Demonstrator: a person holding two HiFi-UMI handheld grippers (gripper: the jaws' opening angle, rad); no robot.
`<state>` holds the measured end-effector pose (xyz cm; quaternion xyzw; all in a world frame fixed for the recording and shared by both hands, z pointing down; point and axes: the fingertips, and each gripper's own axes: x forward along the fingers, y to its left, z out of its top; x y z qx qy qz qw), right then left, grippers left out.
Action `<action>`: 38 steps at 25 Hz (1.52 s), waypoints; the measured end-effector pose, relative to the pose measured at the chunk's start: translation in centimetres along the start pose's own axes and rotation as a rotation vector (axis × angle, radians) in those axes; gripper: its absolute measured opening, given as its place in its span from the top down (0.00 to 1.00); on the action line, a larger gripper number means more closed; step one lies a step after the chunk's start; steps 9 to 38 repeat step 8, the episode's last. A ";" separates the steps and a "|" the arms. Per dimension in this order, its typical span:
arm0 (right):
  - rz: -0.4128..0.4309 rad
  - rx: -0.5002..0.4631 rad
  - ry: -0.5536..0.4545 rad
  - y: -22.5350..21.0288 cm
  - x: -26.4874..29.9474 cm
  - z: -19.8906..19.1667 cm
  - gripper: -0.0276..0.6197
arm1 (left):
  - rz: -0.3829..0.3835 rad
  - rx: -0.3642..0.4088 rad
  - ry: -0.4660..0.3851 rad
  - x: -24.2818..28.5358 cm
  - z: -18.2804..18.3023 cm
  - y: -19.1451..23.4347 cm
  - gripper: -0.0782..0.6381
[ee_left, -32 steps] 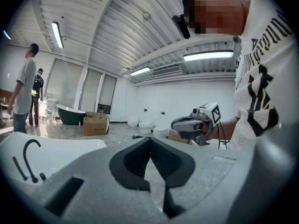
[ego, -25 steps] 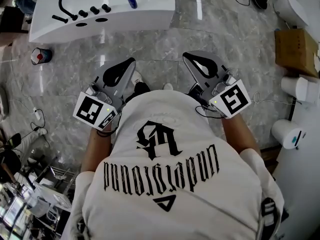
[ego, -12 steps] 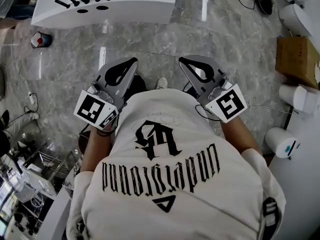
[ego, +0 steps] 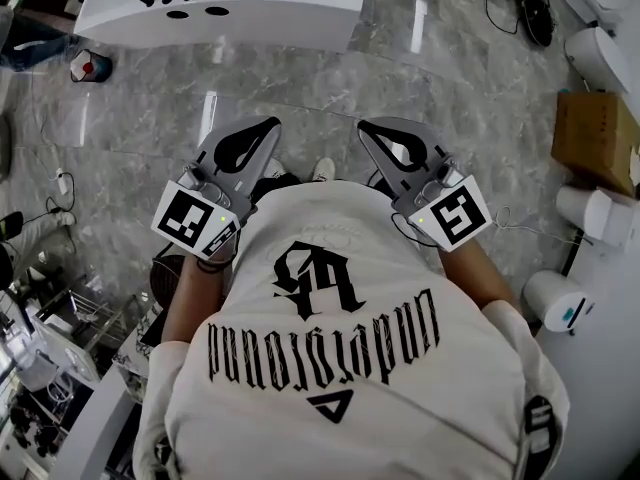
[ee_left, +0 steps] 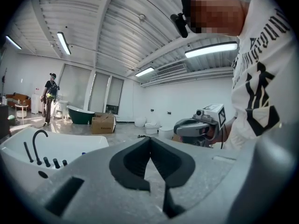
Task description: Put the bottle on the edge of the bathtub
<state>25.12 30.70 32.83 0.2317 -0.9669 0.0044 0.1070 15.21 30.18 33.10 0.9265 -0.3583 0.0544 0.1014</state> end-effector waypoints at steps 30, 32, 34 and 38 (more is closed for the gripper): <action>0.002 -0.002 -0.007 0.1 0.2 0.6 0.94 | 0.004 -0.010 -0.015 0.3 0.6 -0.1 0.87; 0.002 -0.002 -0.007 0.1 0.2 0.6 0.94 | 0.004 -0.010 -0.015 0.3 0.6 -0.1 0.87; 0.002 -0.002 -0.007 0.1 0.2 0.6 0.94 | 0.004 -0.010 -0.015 0.3 0.6 -0.1 0.87; 0.002 -0.002 -0.007 0.1 0.2 0.6 0.94 | 0.004 -0.010 -0.015 0.3 0.6 -0.1 0.87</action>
